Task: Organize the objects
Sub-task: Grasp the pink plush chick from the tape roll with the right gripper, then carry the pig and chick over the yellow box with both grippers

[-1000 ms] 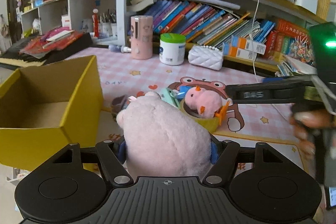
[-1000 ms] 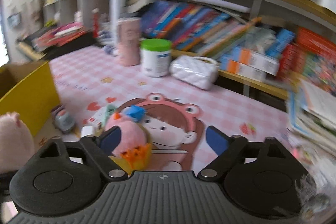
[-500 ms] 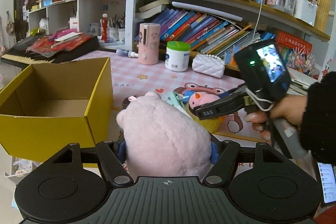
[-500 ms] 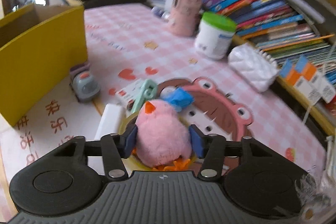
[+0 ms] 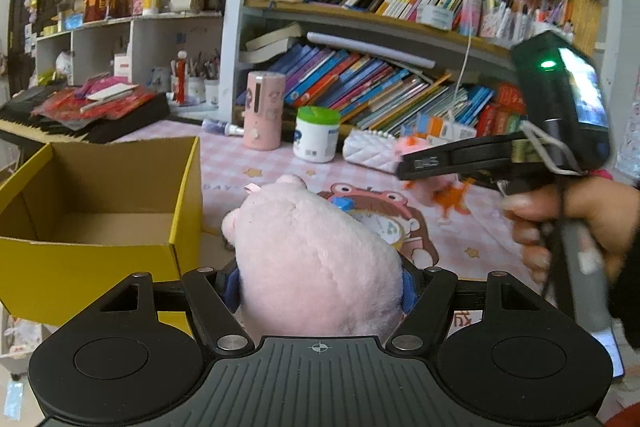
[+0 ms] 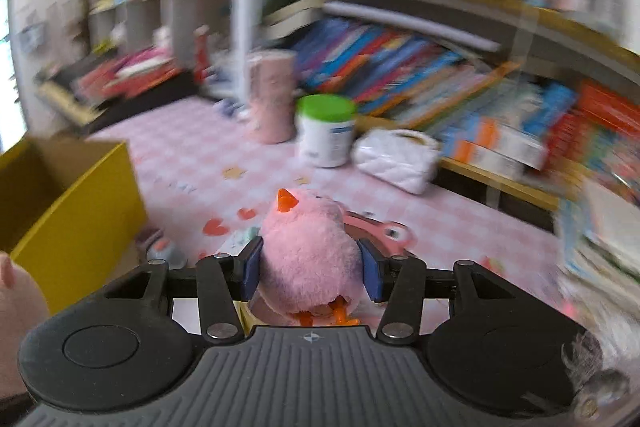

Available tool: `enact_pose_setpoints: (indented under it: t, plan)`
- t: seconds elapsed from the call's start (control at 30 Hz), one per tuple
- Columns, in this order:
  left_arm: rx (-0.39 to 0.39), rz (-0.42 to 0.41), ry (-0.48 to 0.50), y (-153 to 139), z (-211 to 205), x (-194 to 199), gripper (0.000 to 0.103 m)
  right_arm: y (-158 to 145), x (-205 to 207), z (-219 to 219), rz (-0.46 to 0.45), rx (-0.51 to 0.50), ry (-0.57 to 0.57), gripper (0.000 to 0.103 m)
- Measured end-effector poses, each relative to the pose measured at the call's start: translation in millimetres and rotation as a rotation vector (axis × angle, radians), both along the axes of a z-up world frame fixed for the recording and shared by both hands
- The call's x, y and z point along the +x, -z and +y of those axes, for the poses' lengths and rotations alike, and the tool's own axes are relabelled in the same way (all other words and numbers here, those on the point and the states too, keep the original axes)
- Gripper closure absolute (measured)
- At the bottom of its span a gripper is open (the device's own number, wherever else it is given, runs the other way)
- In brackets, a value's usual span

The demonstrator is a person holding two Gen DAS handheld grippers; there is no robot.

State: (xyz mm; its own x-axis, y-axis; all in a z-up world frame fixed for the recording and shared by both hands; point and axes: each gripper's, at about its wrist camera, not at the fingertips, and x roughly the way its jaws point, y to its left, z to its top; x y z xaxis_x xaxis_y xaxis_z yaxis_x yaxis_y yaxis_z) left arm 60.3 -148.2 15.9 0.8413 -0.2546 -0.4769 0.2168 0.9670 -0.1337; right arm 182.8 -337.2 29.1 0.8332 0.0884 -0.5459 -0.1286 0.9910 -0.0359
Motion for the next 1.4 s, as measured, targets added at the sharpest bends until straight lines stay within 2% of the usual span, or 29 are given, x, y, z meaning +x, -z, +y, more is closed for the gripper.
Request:
enact_pose_setpoints:
  t: [0.07,0.2,0.37,0.53,0.7,0.9,1.13,1.4]
  plan:
    - [-0.008,-0.014,0.012,-4,7,-6,0.033,-6,-22,1,0.010,0.014,0.094,0.057]
    - [-0.022,-0.039,0.023,-10,27,-19,0.033,-9,-60,9,0.045,0.058,0.206,0.057]
    - [-0.030,-0.046,0.007,-16,59,-38,0.033,-2,-105,39,0.106,0.101,0.275,0.057]
    - [-0.014,-0.035,-0.037,-16,92,-56,0.033,12,-144,89,0.144,0.091,0.239,0.057]
    - [0.014,0.003,-0.111,-9,126,-72,0.033,24,-174,145,0.169,0.063,0.145,0.057]
    - [0.048,0.035,-0.201,-2,169,-92,0.033,36,-193,195,0.196,0.047,0.063,0.057]
    - [0.066,0.046,-0.274,0,205,-107,0.033,39,-201,232,0.220,0.048,0.007,0.057]
    - [0.059,0.032,-0.278,-1,220,-111,0.033,36,-202,251,0.224,0.033,-0.013,0.056]
